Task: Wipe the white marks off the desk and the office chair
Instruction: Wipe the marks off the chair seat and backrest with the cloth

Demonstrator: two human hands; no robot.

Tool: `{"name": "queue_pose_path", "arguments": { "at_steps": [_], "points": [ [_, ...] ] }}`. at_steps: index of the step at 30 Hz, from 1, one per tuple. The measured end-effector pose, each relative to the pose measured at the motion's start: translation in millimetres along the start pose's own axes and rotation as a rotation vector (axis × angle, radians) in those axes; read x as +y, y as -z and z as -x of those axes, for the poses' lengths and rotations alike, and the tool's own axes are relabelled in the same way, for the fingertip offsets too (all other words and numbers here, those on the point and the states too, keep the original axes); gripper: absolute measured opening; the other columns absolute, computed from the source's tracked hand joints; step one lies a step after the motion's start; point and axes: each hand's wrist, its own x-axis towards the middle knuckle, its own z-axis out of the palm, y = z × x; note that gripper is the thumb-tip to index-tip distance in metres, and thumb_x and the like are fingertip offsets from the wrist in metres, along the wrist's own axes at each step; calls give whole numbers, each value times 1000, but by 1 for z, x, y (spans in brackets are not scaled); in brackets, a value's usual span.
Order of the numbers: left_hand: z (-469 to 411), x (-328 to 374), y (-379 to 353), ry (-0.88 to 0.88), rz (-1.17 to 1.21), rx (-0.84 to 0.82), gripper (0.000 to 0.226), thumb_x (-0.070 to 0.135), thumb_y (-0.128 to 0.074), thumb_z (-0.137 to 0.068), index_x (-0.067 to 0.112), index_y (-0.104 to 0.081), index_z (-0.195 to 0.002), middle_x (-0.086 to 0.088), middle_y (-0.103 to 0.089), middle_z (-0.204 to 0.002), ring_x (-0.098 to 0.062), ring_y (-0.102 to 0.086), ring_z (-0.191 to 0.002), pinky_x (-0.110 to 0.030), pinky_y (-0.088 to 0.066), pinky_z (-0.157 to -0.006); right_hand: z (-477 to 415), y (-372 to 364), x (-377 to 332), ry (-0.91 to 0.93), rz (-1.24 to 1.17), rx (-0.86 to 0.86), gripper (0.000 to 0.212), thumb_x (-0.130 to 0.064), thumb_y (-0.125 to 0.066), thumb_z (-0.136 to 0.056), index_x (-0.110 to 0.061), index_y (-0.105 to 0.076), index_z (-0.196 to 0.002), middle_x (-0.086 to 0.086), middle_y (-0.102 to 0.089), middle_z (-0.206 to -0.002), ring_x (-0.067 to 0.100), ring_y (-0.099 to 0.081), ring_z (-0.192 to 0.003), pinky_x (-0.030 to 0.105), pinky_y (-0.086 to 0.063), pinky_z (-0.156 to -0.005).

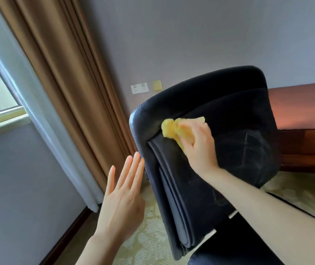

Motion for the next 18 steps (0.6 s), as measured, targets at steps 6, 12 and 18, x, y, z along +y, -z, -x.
{"name": "queue_pose_path", "arguments": {
  "at_steps": [6, 12, 18],
  "points": [
    [10, -2, 1, 20, 21, 19, 94, 3, -52, -79, 16, 9, -149, 2, 16, -157, -18, 19, -144, -43, 13, -115, -47, -35, -45, -155, -38, 202, 18, -13, -64, -87, -10, -62, -105, -1, -56, -97, 13, -50, -91, 17, -38, -77],
    [11, 3, 2, 18, 56, 123, 87, -5, -69, -61, 2, -39, -142, -11, -37, -149, -32, -27, -139, -61, -18, -107, -3, -45, -34, 167, 192, 70, 21, -5, -74, -77, -3, -68, -97, 11, -64, -93, 29, -56, -87, 37, -51, -76],
    [10, 14, -7, 118, 125, 85, 85, -2, -58, -74, 8, -21, -149, -5, -14, -156, -25, -2, -145, -50, 0, -114, 31, -26, 1, 439, 202, -105, 30, 3, -78, -67, -7, -73, -95, 10, -67, -96, 21, -46, -91, 48, -54, -72]
  ]
}}
